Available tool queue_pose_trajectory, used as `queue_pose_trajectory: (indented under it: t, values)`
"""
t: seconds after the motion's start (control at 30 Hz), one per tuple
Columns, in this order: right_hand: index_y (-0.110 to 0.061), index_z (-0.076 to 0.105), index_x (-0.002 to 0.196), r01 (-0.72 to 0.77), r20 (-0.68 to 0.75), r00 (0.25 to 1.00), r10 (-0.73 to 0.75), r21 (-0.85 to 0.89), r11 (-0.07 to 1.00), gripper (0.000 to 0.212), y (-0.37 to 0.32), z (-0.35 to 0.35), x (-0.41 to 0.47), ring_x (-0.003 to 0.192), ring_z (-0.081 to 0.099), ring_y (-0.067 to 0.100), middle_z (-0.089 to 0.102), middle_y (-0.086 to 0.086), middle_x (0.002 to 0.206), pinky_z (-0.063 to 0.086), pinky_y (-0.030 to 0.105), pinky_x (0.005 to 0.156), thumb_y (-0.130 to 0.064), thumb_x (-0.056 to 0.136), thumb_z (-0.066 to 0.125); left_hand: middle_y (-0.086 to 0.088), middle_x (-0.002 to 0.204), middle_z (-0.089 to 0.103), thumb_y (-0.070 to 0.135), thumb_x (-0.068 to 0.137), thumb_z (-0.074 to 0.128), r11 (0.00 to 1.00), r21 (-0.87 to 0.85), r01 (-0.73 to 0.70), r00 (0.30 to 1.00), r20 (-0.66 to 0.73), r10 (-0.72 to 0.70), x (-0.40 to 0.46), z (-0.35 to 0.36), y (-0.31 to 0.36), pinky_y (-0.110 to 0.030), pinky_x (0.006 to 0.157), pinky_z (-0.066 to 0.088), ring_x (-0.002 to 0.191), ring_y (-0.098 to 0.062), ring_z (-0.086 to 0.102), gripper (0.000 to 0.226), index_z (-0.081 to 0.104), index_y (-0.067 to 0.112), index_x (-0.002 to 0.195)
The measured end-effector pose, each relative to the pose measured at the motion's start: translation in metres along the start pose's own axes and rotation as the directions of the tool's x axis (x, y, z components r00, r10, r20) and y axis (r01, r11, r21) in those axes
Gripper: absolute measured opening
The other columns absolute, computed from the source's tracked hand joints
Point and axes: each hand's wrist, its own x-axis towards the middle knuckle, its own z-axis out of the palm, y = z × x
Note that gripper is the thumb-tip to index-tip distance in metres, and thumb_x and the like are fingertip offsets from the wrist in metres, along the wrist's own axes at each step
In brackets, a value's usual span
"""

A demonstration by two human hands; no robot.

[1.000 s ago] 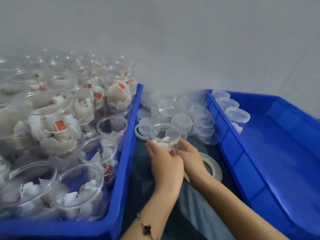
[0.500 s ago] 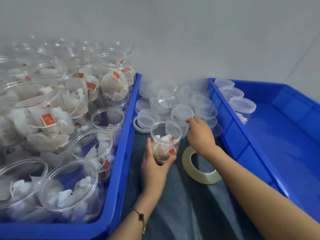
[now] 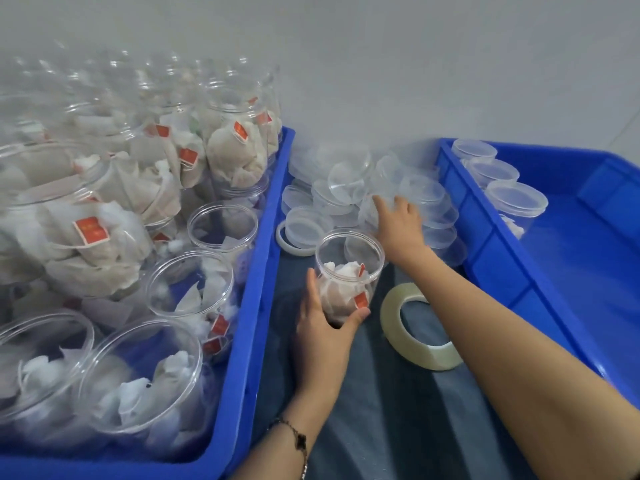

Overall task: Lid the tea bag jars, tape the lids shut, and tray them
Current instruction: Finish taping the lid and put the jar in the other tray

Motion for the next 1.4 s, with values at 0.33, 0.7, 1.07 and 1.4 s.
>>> queue_pose_trajectory:
  t: [0.33, 0.7, 1.07, 1.4]
  values:
    - [-0.059, 0.039, 0.125, 0.321, 0.085, 0.915, -0.395, 0.442, 0.838, 0.075, -0.025, -0.096, -0.069, 0.115, 0.026, 0.015, 0.033, -0.008, 0.118, 0.022, 0.029, 0.101, -0.081, 0.055, 0.050, 0.002, 0.144, 0.043, 0.044, 0.070, 0.077, 1.000, -0.016, 0.002, 1.000, 0.001, -0.002, 0.001, 0.003, -0.003, -0.030, 0.101, 0.040, 0.128, -0.015, 0.043, 0.097, 0.022, 0.030, 0.148]
    - [-0.044, 0.038, 0.131, 0.364, 0.128, 0.910, -0.393, 0.205, 0.909, 0.073, -0.044, -0.070, -0.084, 0.111, 0.029, 0.022, 0.034, -0.005, 0.125, 0.024, 0.028, 0.098, -0.073, 0.065, 0.054, 0.004, 0.140, 0.047, 0.045, 0.073, 0.075, 1.000, -0.028, 0.006, 1.000, 0.010, -0.006, -0.001, 0.001, 0.000, -0.019, 0.095, 0.038, 0.125, -0.011, 0.046, 0.092, 0.025, 0.026, 0.147]
    - [-0.034, 0.001, 0.148, 0.157, 0.152, 0.977, -0.152, -0.024, 0.987, 0.088, -0.071, -0.104, -0.082, 0.120, 0.042, 0.035, 0.048, 0.016, 0.130, 0.040, 0.046, 0.086, -0.082, 0.075, 0.011, 0.008, 0.147, 0.038, 0.047, 0.073, 0.074, 0.999, -0.045, -0.007, 0.999, 0.031, 0.008, -0.003, -0.001, -0.001, -0.035, 0.103, 0.040, 0.133, -0.011, 0.038, 0.096, 0.017, 0.031, 0.148]
    - [-0.041, 0.050, 0.129, 0.426, 0.055, 0.897, -0.439, 0.160, 0.891, 0.042, -0.060, -0.061, -0.090, 0.125, 0.039, 0.014, 0.046, -0.016, 0.135, 0.036, 0.037, 0.095, -0.048, 0.088, 0.049, 0.009, 0.139, 0.046, 0.042, 0.074, 0.073, 1.000, -0.020, 0.001, 0.998, 0.055, 0.000, 0.001, 0.001, -0.002, -0.035, 0.096, 0.044, 0.123, -0.010, 0.047, 0.089, 0.021, 0.032, 0.146]
